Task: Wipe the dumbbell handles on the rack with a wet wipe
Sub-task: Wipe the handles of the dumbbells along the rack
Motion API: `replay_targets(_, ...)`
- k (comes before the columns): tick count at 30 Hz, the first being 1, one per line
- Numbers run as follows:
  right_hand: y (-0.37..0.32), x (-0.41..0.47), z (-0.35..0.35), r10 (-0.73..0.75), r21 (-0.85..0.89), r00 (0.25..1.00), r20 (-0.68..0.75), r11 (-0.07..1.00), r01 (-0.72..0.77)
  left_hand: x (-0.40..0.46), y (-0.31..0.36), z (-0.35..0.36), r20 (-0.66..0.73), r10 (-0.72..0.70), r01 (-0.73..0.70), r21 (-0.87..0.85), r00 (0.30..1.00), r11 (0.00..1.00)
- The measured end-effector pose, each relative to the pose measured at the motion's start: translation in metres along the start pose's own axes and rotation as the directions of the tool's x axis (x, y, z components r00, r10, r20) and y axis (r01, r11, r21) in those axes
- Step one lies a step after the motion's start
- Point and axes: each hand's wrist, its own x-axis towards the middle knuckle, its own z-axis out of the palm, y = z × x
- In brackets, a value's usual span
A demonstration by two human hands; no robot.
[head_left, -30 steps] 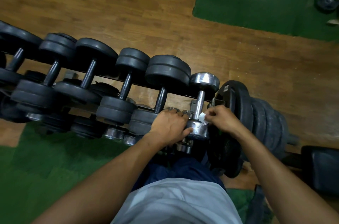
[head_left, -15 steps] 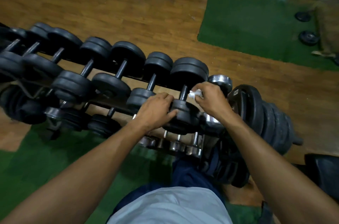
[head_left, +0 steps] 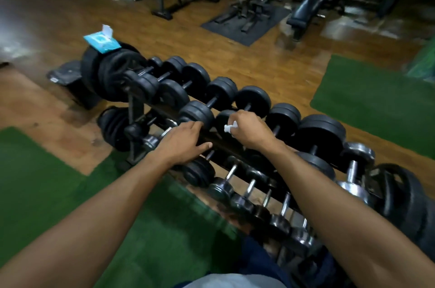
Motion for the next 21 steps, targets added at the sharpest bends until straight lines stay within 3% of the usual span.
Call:
replay_targets(8,-0.082,0.085,-0.003,-0.175,-0.126,0.983,0.061,0.975,0.182,-0.012,-0.098,-0.045,-0.054,-0.171,0.168,-0.060,0.984,0.984)
replay_targets(21,-0.171,0.268,0.029,-0.281,-0.081,0.948,0.146,0.952,0.295,0.052,-0.257,-0.082,-0.064,-0.318,0.313,-0.075,0.946,0.947)
